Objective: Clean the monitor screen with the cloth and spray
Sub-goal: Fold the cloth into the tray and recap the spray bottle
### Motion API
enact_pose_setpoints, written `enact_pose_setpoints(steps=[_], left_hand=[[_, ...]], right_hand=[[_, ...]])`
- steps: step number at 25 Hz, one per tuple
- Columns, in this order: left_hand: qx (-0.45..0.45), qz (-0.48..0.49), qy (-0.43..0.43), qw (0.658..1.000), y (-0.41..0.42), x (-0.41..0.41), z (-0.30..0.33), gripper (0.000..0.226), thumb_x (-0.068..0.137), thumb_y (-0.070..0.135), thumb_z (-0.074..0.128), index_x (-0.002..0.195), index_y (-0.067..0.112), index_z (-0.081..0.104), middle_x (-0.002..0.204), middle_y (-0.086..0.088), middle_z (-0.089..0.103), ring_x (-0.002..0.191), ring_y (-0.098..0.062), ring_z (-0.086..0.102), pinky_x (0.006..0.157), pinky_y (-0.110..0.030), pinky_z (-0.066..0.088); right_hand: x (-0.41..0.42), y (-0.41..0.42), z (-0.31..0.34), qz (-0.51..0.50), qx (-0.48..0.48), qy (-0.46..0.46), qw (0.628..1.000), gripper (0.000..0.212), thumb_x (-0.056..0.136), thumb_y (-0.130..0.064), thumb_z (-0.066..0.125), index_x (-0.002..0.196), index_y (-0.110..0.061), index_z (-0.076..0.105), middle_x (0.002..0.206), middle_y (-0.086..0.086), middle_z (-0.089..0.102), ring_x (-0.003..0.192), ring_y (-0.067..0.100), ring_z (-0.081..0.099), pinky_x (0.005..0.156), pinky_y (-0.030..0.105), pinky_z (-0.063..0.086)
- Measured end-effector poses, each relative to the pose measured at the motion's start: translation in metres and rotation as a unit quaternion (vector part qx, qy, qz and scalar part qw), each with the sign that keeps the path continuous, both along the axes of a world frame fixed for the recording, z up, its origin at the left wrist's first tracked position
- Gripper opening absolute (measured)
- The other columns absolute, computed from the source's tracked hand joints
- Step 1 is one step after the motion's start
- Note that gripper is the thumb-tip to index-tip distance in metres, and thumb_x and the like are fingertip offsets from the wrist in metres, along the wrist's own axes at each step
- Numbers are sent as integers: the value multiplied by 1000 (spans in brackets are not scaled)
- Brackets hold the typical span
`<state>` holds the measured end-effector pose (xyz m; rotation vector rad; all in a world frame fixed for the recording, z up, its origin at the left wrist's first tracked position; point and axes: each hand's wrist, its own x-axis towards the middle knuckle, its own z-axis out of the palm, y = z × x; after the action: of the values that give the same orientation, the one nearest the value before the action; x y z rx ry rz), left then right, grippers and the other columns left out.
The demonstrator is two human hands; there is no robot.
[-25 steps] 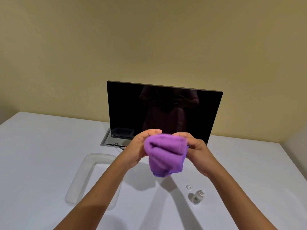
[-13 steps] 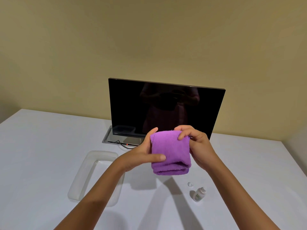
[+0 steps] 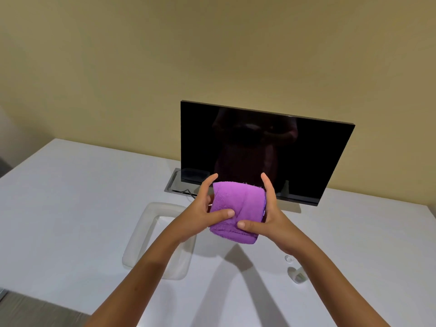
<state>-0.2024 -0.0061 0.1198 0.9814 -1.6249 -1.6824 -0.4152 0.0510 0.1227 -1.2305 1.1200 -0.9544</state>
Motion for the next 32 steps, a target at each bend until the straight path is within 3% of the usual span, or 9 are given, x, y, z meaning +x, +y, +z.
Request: enact_pose_setpoints(steps=[6,10,13,16,21,23,27,29,32], left_hand=[[-1,40,-45,998,-8,51,-14,75,75,51,67,139,42,28,123,-6,59,105,-21,66,83,-36,58],[-24,84,-163,983,-20,110,-33,59,85,60,43,138,37,32,124,1,56,105,-13,62,81,-27,54],[-58,135,-297,943,-32,162,-62,48,95,42,49,139,26,38,127,-2,52,111,-21,55,89,-32,47],[-42,65,-433,898,-36,199,-96,57,95,21,53,147,20,29,140,-12,42,122,-30,49,101,-39,42],[65,28,-369,927,-36,222,-119,64,96,9,47,151,28,19,141,-8,47,122,-31,52,97,-45,49],[83,37,-358,929,-37,223,-121,63,96,7,46,150,30,21,138,-6,50,115,-31,56,90,-44,54],[79,35,-350,933,-40,225,-125,67,93,1,46,149,30,25,136,-7,52,118,-33,54,95,-48,50],[73,32,-348,934,-41,227,-127,69,91,-2,45,149,30,26,134,-7,53,117,-32,55,94,-48,50],[65,33,-348,935,-41,228,-129,69,91,-1,46,149,31,26,132,-6,54,114,-31,56,92,-47,52]], right_hand=[[55,-14,-9,-28,5,14,999,82,63,-27,90,128,-49,44,126,-9,49,110,22,59,74,38,60],[104,-25,-28,-38,45,41,997,77,66,-19,87,121,-53,45,124,-9,46,109,22,57,70,31,59],[147,-36,-43,-35,79,85,993,78,70,-12,84,125,-47,41,126,-4,44,111,25,55,83,43,57],[188,-48,-62,-21,103,159,982,82,73,-10,81,134,-38,35,131,3,39,116,24,47,96,40,50],[241,-66,-95,9,163,230,959,84,79,-10,75,142,-32,25,135,8,30,122,28,41,100,36,45],[252,-70,-108,21,199,230,952,83,80,-7,73,143,-31,24,135,10,30,121,28,41,99,38,47],[261,-71,-128,43,267,253,929,81,80,0,68,143,-31,26,136,14,30,119,31,44,95,42,51],[267,-69,-134,59,264,332,904,80,82,-4,68,144,-29,24,139,14,26,119,34,45,93,39,51],[278,-68,-133,73,203,528,821,73,84,-11,66,145,-24,28,143,13,19,126,38,37,95,38,49]])
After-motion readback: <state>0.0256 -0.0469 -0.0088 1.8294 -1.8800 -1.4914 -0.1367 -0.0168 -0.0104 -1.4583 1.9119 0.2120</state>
